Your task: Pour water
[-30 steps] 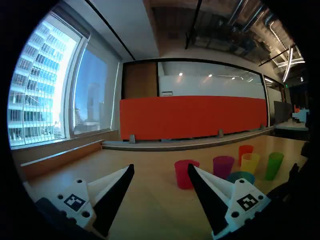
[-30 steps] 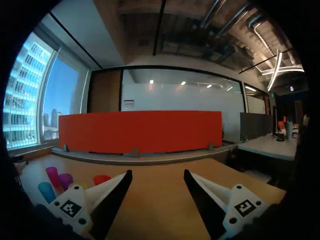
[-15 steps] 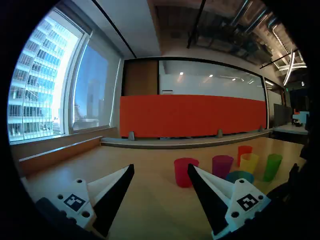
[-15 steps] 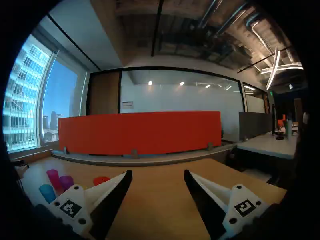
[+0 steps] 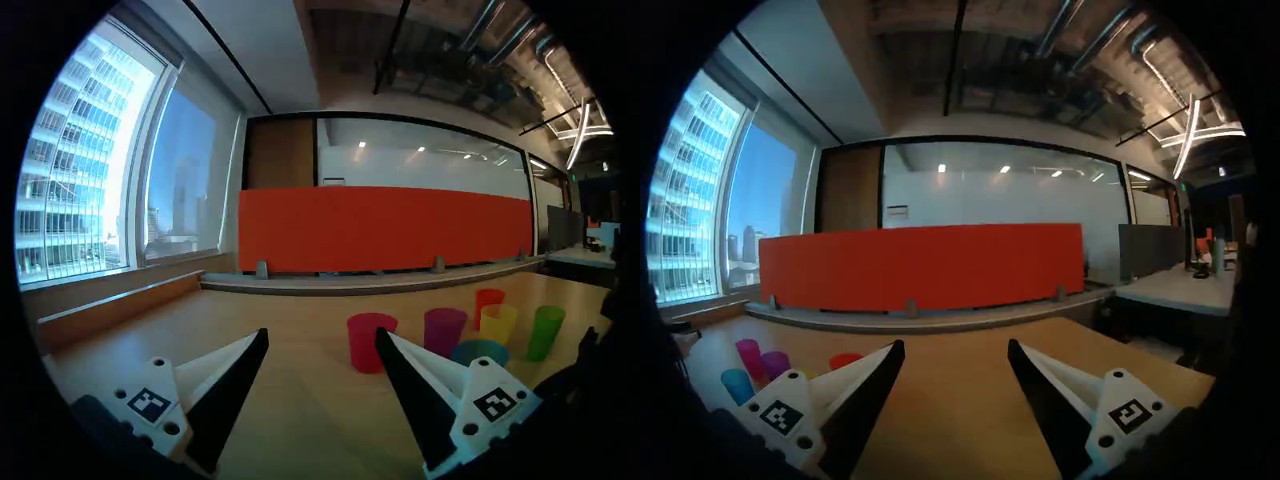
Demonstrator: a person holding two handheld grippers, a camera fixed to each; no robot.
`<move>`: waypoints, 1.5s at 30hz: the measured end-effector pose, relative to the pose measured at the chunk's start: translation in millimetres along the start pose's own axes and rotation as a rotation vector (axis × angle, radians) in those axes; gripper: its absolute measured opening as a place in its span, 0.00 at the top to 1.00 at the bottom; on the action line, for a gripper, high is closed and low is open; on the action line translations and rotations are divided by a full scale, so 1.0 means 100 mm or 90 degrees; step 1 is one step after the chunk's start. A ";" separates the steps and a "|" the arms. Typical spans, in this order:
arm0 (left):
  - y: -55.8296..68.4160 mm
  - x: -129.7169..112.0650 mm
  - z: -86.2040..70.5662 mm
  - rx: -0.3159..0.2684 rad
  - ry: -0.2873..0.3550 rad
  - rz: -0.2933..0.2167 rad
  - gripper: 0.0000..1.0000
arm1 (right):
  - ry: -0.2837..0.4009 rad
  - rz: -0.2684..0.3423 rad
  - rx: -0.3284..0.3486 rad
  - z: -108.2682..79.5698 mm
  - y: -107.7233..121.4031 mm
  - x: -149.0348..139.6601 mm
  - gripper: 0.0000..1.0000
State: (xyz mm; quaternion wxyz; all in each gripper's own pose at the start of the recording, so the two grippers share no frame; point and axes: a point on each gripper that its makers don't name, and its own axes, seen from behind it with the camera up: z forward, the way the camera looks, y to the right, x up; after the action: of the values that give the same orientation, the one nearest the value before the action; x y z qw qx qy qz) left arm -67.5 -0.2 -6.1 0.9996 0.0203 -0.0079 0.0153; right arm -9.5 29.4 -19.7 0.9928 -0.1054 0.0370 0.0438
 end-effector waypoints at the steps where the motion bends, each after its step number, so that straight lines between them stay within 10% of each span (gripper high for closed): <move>1: 0.00 0.00 0.00 0.000 0.000 0.000 0.01 | 0.001 0.001 0.000 0.00 0.00 -0.01 0.00; 45: 0.00 -0.01 0.00 0.000 0.000 0.001 0.01 | -0.013 -0.019 0.040 0.12 -0.07 -0.66 0.00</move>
State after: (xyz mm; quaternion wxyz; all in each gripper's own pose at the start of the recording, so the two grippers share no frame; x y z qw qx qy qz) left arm -68.2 0.0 -5.9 0.9996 0.0203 -0.0080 0.0158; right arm -73.4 19.4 -1.4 0.9965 -0.0739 0.0267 0.0293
